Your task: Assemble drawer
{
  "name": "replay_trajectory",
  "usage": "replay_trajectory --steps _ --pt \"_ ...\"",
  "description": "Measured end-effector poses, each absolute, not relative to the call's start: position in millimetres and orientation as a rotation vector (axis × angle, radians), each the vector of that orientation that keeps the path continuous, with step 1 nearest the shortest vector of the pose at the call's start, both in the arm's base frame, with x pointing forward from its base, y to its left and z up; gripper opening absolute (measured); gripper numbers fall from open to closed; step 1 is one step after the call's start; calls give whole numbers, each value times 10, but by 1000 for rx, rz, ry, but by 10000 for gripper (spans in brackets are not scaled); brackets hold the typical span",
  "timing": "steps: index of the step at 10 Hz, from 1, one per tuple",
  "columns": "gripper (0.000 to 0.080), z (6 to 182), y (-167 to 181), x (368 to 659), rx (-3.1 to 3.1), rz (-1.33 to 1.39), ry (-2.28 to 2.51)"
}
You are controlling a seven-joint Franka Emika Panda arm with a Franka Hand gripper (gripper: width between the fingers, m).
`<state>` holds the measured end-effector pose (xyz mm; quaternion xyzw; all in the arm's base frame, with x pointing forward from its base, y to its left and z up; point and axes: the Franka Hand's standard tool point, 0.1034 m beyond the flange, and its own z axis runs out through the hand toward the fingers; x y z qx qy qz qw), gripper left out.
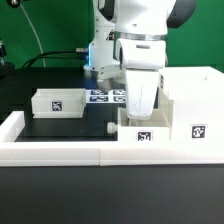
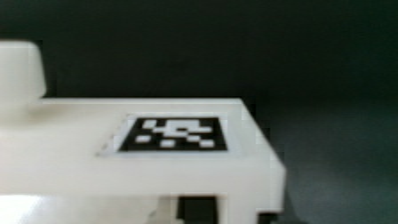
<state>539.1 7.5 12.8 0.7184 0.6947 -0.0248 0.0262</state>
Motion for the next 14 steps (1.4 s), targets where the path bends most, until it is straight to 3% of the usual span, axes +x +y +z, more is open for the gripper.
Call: replay_trajectory --steps 14 --pt "42 111 63 5369 2244 -82 2122"
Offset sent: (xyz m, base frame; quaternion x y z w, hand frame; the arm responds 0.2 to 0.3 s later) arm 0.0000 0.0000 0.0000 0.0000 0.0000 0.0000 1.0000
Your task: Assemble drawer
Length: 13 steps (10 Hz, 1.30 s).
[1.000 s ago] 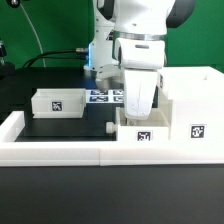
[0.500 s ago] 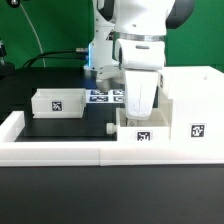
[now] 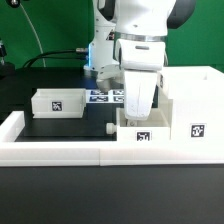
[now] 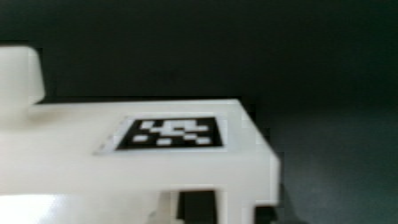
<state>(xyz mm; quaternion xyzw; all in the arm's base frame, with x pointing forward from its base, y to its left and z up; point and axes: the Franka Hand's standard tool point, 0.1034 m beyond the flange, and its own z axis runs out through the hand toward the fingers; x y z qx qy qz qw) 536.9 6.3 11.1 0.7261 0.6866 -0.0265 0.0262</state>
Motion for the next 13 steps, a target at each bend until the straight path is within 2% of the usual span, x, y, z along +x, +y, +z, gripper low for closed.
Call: replay_trajectory --steps 13 --pt "42 126 120 5369 2220 -91 2143"
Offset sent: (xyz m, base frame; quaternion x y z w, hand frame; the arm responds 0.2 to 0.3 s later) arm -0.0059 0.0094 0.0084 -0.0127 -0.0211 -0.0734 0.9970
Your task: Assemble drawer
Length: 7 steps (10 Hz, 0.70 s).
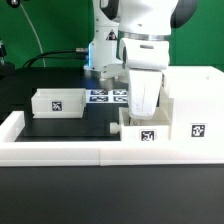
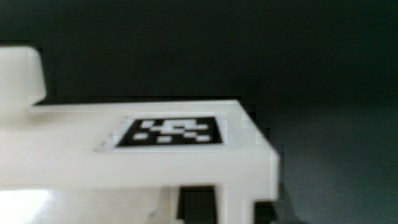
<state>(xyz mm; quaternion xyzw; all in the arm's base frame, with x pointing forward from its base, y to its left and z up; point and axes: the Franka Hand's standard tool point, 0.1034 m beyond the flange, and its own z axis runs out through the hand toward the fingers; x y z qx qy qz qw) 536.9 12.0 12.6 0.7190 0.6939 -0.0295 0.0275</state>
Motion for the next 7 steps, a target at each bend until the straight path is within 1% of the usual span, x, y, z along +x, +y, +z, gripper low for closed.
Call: replay_trajectory --steps 4,6,7 --pt "52 142 109 5387 2230 -110 2136" --pt "404 182 110 5400 2237 -101 2123" --pt "404 253 111 5418 2237 -91 2114"
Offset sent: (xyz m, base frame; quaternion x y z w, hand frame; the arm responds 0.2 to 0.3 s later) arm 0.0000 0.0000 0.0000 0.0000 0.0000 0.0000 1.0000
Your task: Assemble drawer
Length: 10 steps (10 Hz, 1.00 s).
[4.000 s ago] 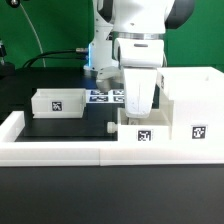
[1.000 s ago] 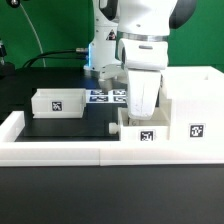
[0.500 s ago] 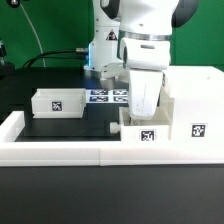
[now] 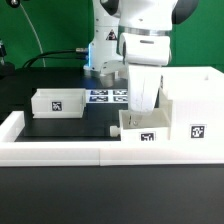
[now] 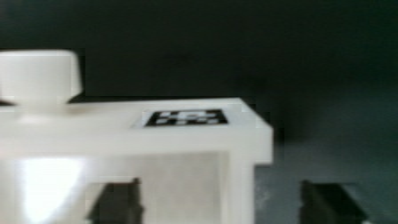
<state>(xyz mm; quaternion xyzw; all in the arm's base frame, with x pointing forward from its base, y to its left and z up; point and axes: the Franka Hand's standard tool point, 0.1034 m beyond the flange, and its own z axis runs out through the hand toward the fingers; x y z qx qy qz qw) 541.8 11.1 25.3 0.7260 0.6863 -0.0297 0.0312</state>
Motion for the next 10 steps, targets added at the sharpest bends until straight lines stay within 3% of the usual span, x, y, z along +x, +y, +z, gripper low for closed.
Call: replay_trajectory --steps 1,6,10 --pt "593 344 106 5431 2237 -91 2109" --pt "649 722 -303 5571 2198 -86 2113" --pt "649 684 -569 5546 2192 -50 2153"
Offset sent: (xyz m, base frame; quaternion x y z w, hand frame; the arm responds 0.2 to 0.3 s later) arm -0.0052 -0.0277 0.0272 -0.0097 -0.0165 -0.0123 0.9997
